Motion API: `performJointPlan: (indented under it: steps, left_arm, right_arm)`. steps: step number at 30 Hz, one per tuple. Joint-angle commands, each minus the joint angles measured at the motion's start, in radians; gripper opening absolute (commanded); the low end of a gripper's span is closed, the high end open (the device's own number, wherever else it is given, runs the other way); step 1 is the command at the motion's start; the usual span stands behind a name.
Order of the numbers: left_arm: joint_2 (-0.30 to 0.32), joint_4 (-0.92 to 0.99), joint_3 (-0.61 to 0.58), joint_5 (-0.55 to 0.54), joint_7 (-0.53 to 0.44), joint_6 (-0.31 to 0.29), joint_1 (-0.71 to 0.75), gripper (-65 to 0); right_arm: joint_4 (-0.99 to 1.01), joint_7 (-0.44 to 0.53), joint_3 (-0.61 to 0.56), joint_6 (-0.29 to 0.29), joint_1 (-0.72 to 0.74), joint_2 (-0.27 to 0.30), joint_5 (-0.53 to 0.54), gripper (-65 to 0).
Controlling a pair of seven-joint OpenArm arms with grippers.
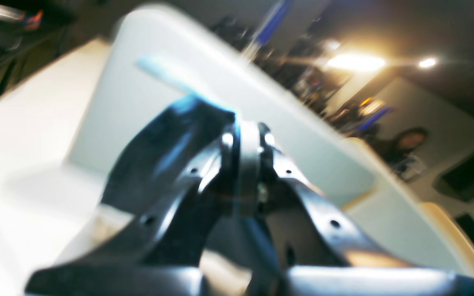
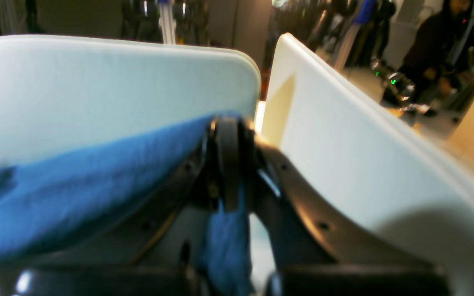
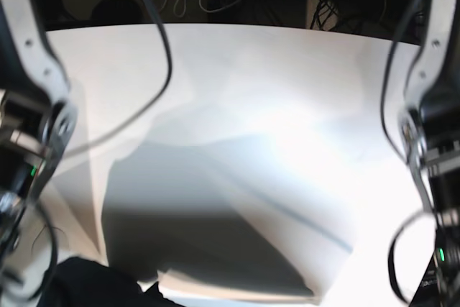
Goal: Layout the t-shirt on the table in an organized manner, then fold the t-shirt properly
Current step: 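Lift the t-shirt with both grippers and flap it down flat, then lower the held t-shirt edge onto the table with both grippers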
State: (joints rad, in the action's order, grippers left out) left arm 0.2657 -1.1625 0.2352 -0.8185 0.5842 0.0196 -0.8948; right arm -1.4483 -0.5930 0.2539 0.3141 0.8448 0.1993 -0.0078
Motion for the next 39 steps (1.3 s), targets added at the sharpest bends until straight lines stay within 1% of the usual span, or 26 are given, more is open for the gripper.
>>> performJointPlan:
  steps: [1, 3, 6, 10, 13, 15, 20, 22, 25, 28, 31, 33, 39]
  left_arm:
    - [0.001, -0.041, -0.003, -0.031, -0.008, -0.016, 0.016, -64.9]
    - [0.024, -0.084, -0.003, -0.054, -0.01, -0.016, 0.122, -64.9]
    - [0.036, -0.135, 0.016, -0.095, -0.011, -0.019, 0.285, -64.9]
    - [0.033, -0.19, 0.112, -0.141, -0.01, -0.02, 0.492, -64.9]
    - [0.03, -0.221, 0.165, -0.147, -0.01, -0.02, 0.604, -64.9]
    - [0.028, -0.225, 0.206, -0.147, -0.005, -0.022, 0.676, -64.9]
    - [0.027, -0.257, 0.264, -0.147, -0.01, -0.023, 0.856, -64.9]
    - [0.027, -0.253, 0.267, -0.147, -0.01, -0.023, 0.9, -64.9]
    - [0.027, -0.238, 0.269, -0.147, -0.011, -0.023, 0.971, -64.9]
    - [0.028, -0.216, 0.27, -0.146, -0.011, -0.023, 1.009, -64.9]
    - [0.027, -0.211, 0.313, -0.143, -0.011, -0.023, 1.027, -64.9]
    - [0.027, -0.211, 0.332, -0.143, -0.011, -0.023, 1.029, -64.9]
    - [0.03, -0.213, 0.359, -0.138, -0.011, -0.023, 1.023, -64.9]
  right_arm:
    - [-0.045, 0.025, -0.003, -0.002, -0.023, -0.016, 0.015, -65.0]
    - [-0.116, 0.026, 0.0, -0.002, -0.131, -0.039, 0.015, -65.0]
    - [-0.21, 0.051, 0.0, -0.002, -0.316, -0.082, 0.015, -65.0]
    - [-0.276, 0.179, -0.003, -0.002, -0.588, -0.157, 0.015, -65.0]
    - [-0.28, 0.261, -0.003, -0.002, -0.741, -0.189, 0.015, -65.0]
    - [-0.28, 0.313, -0.006, -0.002, -0.841, -0.206, 0.015, -65.0]
    - [-0.246, 0.427, -0.069, 0.0, -1.057, -0.206, 0.015, -65.0]
    - [-0.205, 0.466, -0.089, 0.0, -1.105, -0.2, 0.015, -65.0]
    - [-0.134, 0.534, -0.089, 0.0, -1.162, -0.2, 0.015, -65.0]
    - [-0.085, 0.583, -0.09, 0.0, -1.205, -0.169, 0.015, -65.0]
    - [-0.045, 0.629, -0.086, 0.0, -1.229, -0.143, 0.015, -65.0]
    - [-0.038, 0.635, -0.072, 0.0, -1.231, -0.12, 0.015, -65.0]
    - [-0.039, 0.64, 0.0, 0.0, -1.234, -0.114, 0.015, -65.0]
